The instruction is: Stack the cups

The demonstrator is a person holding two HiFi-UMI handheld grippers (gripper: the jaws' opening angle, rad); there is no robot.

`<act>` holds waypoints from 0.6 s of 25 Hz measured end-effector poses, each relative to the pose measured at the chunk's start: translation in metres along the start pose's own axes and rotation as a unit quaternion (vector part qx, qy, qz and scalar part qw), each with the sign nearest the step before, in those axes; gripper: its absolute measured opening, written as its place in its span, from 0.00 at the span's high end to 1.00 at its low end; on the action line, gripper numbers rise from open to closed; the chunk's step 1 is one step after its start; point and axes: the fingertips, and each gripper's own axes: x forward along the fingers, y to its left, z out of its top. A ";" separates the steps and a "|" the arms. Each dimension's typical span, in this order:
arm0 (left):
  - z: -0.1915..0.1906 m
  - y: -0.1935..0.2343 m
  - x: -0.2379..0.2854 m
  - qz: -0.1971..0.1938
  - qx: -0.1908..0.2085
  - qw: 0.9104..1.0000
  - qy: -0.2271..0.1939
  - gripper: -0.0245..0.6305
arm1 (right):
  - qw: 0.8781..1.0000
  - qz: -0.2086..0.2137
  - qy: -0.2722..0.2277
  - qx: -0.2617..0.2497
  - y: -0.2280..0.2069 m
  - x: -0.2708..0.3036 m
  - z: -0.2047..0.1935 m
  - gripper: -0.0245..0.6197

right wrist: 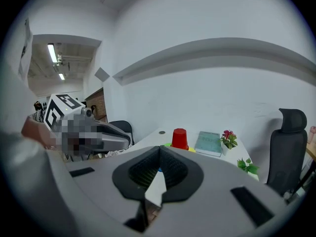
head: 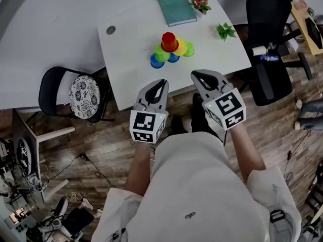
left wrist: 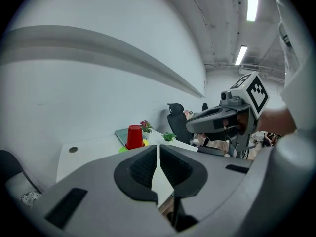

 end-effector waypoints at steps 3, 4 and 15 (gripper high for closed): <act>-0.003 0.000 -0.010 -0.007 0.003 1.000 -0.002 0.91 | 1.000 -0.008 0.001 0.003 0.011 -0.003 -0.003 0.95; -0.004 0.000 -0.013 -0.009 0.003 1.000 -0.002 0.91 | 1.000 -0.010 0.001 0.005 0.014 -0.003 -0.005 0.95; -0.012 -0.001 -0.034 -0.019 0.007 1.000 -0.011 0.91 | 1.000 -0.027 0.005 0.007 0.033 -0.010 -0.013 0.95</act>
